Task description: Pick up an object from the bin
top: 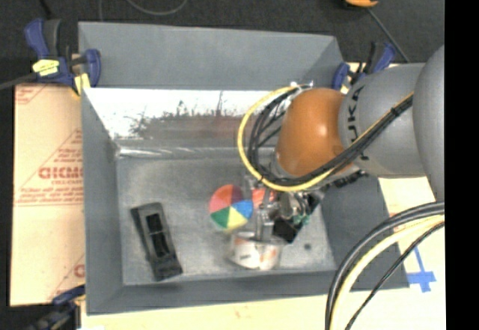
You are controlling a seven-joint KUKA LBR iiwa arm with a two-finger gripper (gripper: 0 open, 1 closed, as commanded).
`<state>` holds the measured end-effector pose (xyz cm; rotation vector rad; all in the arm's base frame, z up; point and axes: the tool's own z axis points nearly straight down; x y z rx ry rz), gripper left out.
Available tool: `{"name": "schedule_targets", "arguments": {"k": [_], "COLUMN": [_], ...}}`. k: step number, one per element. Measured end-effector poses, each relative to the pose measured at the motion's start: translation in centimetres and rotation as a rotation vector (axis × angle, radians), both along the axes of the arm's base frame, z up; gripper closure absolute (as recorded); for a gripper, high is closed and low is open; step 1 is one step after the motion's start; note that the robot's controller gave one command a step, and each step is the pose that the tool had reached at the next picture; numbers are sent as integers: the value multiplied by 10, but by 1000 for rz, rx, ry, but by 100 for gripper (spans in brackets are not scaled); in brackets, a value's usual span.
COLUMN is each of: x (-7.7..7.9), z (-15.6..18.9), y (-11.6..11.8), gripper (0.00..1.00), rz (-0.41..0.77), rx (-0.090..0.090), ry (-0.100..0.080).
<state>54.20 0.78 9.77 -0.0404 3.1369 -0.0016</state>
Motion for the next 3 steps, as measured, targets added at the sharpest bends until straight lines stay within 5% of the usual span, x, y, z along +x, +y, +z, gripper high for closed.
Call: {"name": "schedule_targets", "arguments": {"k": [1, 2, 3], "x": [-21, -21, -11], "z": [-23, -23, -16], "y": [35, 35, 32], "gripper": [100, 100, 0], "rz": [-331, -331, -87], "rx": [2, 2, 0], "ry": [0, 0, 2]}}
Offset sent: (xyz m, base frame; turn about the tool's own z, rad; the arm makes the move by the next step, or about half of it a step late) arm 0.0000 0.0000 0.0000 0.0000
